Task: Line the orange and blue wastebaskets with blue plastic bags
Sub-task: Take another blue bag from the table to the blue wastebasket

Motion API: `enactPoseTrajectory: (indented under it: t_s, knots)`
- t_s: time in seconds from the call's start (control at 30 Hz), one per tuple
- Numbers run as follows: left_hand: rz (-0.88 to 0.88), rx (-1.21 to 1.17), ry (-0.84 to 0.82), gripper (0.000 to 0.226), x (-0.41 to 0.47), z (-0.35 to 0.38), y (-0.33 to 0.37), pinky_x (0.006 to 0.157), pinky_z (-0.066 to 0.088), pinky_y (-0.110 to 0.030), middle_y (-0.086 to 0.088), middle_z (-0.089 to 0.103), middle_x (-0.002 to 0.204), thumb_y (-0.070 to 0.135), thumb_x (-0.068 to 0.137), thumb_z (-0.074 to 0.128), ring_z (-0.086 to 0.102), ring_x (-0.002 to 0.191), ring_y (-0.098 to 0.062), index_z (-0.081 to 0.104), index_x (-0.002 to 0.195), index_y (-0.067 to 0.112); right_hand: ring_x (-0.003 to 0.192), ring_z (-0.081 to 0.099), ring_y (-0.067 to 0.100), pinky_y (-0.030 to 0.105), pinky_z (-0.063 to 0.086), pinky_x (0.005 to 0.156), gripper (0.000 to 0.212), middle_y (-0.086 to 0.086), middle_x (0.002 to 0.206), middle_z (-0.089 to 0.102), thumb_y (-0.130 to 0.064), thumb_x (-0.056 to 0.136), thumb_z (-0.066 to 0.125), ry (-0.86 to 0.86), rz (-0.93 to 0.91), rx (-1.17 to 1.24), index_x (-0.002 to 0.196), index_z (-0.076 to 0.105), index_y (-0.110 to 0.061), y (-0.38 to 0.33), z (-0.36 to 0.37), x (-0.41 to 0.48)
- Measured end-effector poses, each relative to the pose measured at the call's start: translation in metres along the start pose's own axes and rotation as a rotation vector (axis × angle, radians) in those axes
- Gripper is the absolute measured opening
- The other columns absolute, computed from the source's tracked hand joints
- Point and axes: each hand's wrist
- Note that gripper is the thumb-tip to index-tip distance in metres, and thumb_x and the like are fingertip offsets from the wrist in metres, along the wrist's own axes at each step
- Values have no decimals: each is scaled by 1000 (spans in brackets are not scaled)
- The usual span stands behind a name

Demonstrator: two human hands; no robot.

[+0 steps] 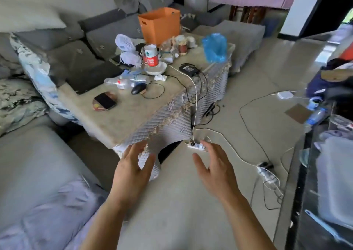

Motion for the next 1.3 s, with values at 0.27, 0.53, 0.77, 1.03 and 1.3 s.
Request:
enactPoseTrajectory:
  t_s: [0.27, 0.53, 0.77, 1.03, 1.3]
  knots:
    - [116, 151, -313, 40, 158, 115, 6, 79, 43, -28, 3, 63, 121, 43, 90, 57, 64, 99, -25, 60, 124, 22, 112, 58, 15, 26, 47, 88, 42, -8, 127, 57, -44, 93, 51, -186, 176, -195, 131, 56, -26, 99, 16, 117]
    - [350, 119, -492, 42, 355, 218, 89, 86, 51, -32, -4, 66, 119, 39, 90, 53, 65, 101, -23, 61, 124, 16, 125, 49, 12, 29, 43, 101, 43, -8, 137, 50, -42, 99, 49, -159, 359, -219, 140, 48, -27, 157, -45, 282]
    - [467, 96, -579, 40, 449, 329, 183, 88, 44, -27, -6, 64, 123, 26, 93, 63, 62, 109, -22, 58, 130, 13, 127, 49, 15, 29, 41, 103, 49, -4, 142, 47, -40, 99, 51, -54, 562, -163, 145, 42, -26, 259, -107, 353]
    - [357, 208, -657, 48, 531, 462, 259, 93, 43, -27, -4, 57, 132, 33, 94, 58, 57, 115, -17, 47, 138, 17, 126, 49, 17, 28, 42, 100, 51, 0, 138, 49, -38, 100, 48, -146, 524, -151, 148, 37, -22, 411, -156, 482]
    - [223, 131, -449, 49, 638, 501, 315, 92, 47, -31, 1, 62, 127, 45, 90, 54, 60, 115, -18, 53, 132, 20, 126, 47, 10, 24, 41, 99, 49, -10, 142, 44, -41, 100, 47, -201, 308, -90, 146, 38, -29, 459, -187, 646]
Point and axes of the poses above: each hand's wrist, its own x-axis towards the middle knuckle, its own z-axis out of the palm, y = z × x
